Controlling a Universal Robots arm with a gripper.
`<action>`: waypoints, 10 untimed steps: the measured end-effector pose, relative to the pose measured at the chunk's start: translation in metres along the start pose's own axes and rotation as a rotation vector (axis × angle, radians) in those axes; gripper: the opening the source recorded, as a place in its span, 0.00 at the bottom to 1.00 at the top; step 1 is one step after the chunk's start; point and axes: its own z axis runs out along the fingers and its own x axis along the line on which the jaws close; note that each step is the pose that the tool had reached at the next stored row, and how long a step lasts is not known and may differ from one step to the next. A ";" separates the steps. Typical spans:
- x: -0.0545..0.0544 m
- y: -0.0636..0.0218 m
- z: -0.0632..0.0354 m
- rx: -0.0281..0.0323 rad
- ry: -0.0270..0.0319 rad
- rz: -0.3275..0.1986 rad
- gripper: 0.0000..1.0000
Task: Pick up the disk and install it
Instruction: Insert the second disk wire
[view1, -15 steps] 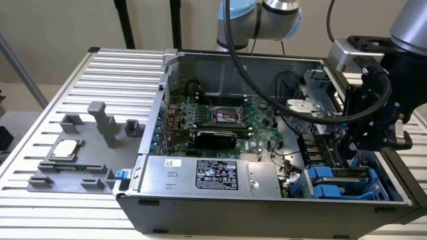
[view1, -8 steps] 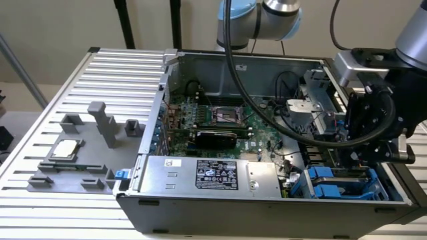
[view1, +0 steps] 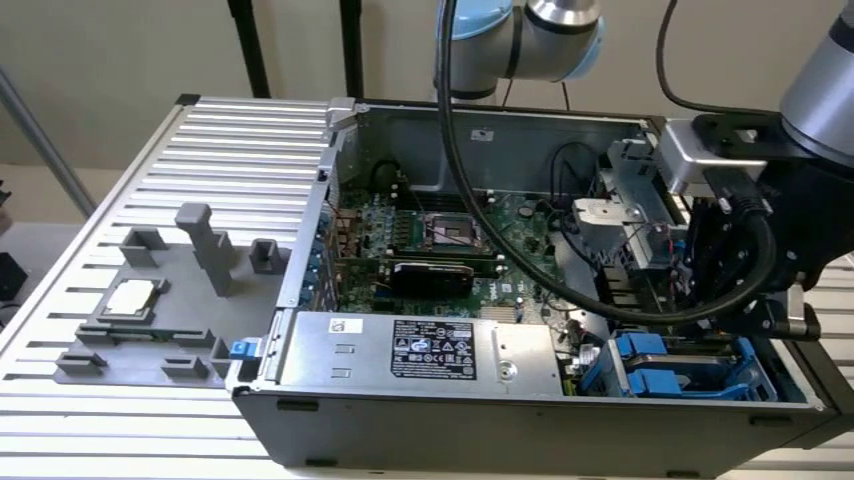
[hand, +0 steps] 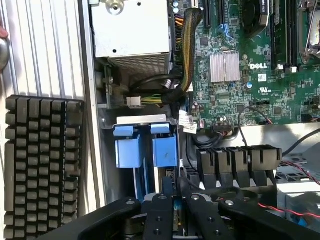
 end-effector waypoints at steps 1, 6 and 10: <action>0.000 0.0005 0.0008 0.0042 -0.0023 -0.002 0.00; 0.001 0.0032 0.0051 0.0280 -0.0102 -0.012 0.00; 0.001 0.0056 0.0081 0.0427 -0.0130 -0.018 0.00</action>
